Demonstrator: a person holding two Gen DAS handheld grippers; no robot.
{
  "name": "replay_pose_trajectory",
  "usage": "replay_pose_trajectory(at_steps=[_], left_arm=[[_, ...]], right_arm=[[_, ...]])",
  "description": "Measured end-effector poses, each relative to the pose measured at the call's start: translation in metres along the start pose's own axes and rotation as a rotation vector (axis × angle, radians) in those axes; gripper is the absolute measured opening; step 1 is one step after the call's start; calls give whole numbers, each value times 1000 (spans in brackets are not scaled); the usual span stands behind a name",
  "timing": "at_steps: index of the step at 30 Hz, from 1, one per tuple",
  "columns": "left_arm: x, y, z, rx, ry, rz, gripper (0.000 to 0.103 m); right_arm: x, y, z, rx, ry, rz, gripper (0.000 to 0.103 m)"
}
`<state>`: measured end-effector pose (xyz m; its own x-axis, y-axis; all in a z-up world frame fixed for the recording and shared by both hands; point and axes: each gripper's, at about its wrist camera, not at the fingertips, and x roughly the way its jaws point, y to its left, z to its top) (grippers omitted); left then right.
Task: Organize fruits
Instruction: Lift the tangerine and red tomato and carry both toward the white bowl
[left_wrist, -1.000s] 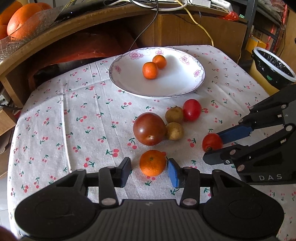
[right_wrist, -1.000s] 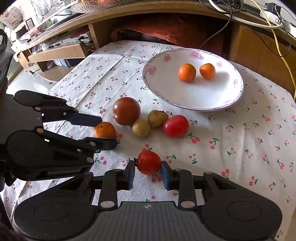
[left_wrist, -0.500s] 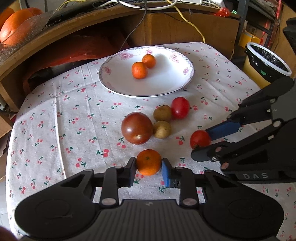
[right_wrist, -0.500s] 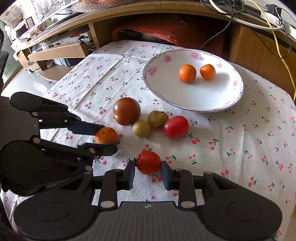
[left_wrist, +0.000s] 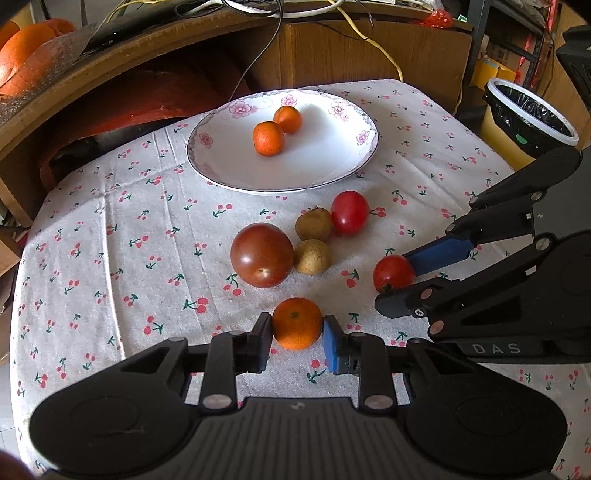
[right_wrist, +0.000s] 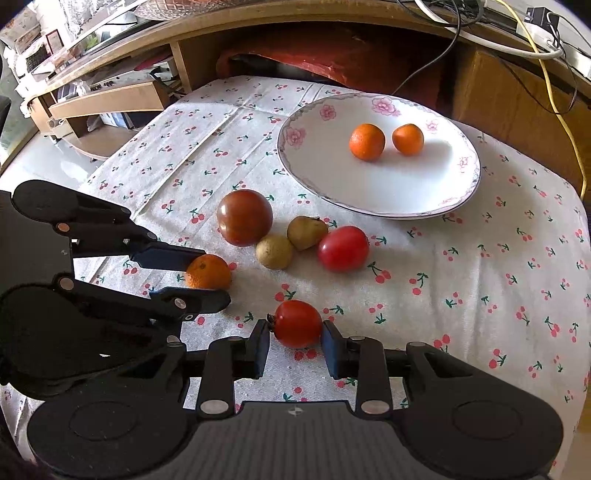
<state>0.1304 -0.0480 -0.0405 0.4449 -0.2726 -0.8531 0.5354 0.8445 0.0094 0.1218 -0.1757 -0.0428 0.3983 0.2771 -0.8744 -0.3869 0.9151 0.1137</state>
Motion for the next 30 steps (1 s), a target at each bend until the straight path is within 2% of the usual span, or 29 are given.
replay_pose_trajectory(at_steps=[14, 23, 30], left_arm=[[-10, -1, 20, 4, -51, 25, 37], [-10, 3, 49, -2, -94, 65, 36], [0, 11, 74, -51, -116, 82, 34]], right_arm=[[-19, -15, 18, 38, -65, -19, 27], [-25, -29, 37, 83, -123, -54, 27], [-21, -44, 55, 123, -156, -78, 27]])
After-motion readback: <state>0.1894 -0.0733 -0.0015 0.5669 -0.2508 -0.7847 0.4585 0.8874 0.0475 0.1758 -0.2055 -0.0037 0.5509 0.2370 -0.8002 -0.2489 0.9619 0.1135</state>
